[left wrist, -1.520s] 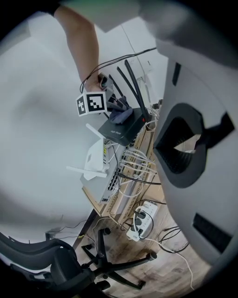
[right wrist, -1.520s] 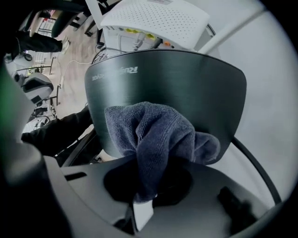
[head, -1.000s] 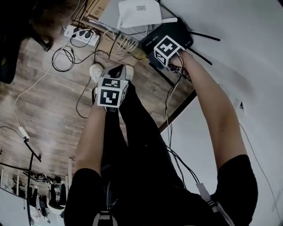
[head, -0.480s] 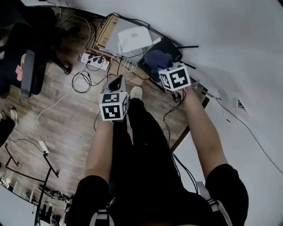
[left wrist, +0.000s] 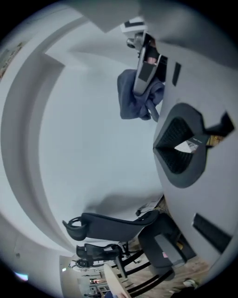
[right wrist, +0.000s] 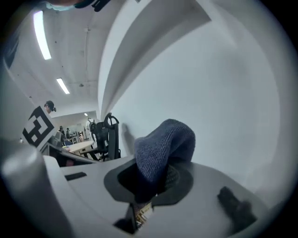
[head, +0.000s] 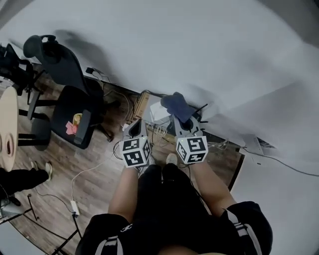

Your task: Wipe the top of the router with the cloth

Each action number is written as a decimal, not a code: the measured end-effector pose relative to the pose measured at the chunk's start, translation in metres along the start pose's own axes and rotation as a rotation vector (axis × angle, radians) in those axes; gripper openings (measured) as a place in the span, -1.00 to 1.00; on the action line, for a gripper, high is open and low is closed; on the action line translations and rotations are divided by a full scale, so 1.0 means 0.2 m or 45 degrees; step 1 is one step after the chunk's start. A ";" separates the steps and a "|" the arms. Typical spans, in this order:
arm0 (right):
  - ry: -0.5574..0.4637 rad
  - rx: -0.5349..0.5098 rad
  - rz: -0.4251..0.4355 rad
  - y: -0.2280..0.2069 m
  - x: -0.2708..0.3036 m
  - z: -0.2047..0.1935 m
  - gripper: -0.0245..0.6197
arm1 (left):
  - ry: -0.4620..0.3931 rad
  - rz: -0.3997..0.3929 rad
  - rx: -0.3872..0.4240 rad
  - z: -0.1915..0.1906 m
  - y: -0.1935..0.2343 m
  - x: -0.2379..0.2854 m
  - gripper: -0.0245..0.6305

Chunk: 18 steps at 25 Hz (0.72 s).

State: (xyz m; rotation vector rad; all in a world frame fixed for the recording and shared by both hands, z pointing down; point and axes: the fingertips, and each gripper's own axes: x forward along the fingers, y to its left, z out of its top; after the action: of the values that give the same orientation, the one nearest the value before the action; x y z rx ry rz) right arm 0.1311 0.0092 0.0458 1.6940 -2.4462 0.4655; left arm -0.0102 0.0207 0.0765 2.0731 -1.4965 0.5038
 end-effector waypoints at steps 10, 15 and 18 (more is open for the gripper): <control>-0.337 0.002 0.037 0.25 -0.30 0.82 -0.79 | -0.360 0.002 0.209 0.79 -0.14 -0.62 -0.89; -0.416 -0.086 0.097 0.32 -0.36 1.05 -0.79 | -0.556 0.043 0.234 1.09 -0.14 -0.87 -0.89; -0.412 -0.095 0.110 0.35 -0.34 1.09 -0.79 | -0.615 0.055 0.266 1.18 -0.14 -0.94 -0.89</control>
State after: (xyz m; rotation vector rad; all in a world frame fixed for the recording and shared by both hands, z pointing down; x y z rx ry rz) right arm 0.1054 0.0207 -0.1915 1.7575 -2.7272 0.1111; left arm -0.0448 0.0245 -0.2247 2.4525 -1.8228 0.1832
